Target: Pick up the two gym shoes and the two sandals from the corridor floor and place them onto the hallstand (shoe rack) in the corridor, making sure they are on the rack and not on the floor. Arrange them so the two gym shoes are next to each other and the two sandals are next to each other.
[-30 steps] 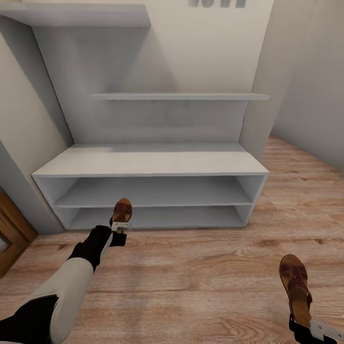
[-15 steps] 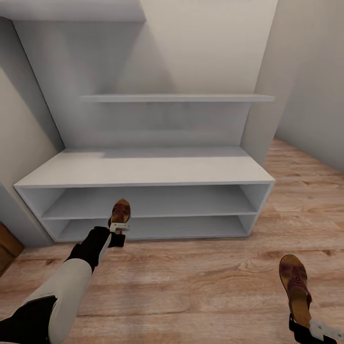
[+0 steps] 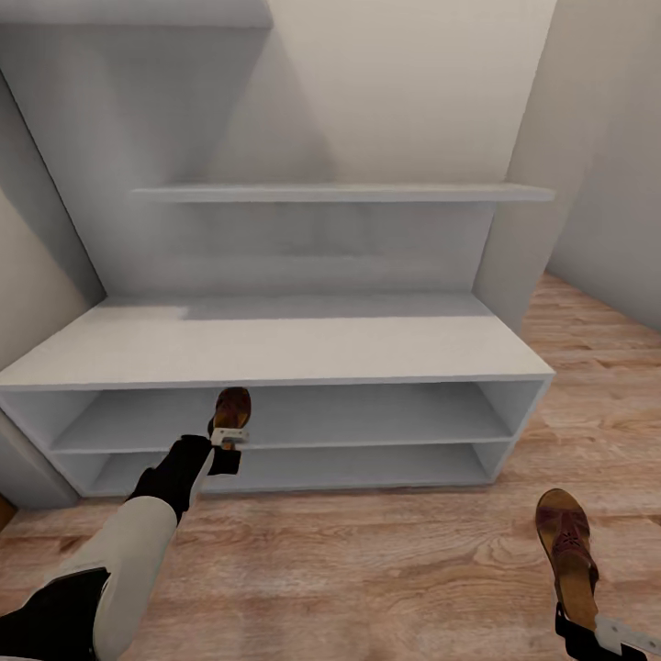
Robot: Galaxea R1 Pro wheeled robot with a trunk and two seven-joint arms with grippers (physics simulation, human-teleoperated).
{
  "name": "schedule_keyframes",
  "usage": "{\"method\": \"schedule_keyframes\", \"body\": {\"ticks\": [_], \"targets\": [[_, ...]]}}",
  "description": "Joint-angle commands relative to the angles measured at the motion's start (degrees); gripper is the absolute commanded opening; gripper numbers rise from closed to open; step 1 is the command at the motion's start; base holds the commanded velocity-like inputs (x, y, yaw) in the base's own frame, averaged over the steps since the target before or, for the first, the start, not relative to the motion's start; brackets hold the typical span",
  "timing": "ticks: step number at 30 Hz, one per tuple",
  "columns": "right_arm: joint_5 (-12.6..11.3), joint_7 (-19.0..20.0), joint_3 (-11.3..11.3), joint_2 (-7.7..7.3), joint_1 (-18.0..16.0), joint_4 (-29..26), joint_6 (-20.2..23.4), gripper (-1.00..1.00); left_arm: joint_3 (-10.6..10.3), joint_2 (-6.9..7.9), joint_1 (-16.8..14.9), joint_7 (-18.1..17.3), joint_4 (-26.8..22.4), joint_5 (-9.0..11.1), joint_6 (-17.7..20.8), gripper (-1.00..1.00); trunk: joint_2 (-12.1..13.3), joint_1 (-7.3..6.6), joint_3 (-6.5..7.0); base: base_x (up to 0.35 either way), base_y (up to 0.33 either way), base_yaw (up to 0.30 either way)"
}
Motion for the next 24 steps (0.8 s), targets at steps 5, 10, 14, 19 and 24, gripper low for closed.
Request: {"method": "schedule_keyframes", "body": {"ticks": [5,10,14,19,24], "targets": [[0.43,-0.36,-0.17,-0.01,-0.05,0.07,-0.13,-1.0,0.46,-0.09,0.02,-0.67,-0.11,-0.81,0.22,-1.0,-0.02,0.02,-0.05,0.339,0.0,0.0],[0.43,-0.34,-0.19,-0.01,-0.05,0.07,-0.13,-1.0,0.46,-0.09,0.02,-0.67,-0.11,-0.81,0.22,-1.0,-0.02,0.02,-0.05,0.289,0.0,0.0],[0.43,-0.38,-0.25,-0.01,-0.05,0.07,-0.13,-1.0,0.46,-0.25,-0.02,-0.67,-0.17,-0.81,0.18,-1.0,-0.02,0.02,-0.05,0.071,0.0,0.0],[0.43,-0.38,-0.26,-0.01,-0.05,0.07,-0.13,-1.0,0.46,-0.33,-0.03,-0.67,-0.18,-0.81,0.17,-1.0,-0.02,0.02,-0.05,0.008,0.0,0.0],[0.43,-0.47,-0.3,-0.1,-0.05,0.07,-0.17,-1.0,0.46,-0.24,0.0,-0.67,-0.2,-0.81,0.19,-1.0,-0.02,0.02,-0.05,0.001,0.0,0.0]]}}
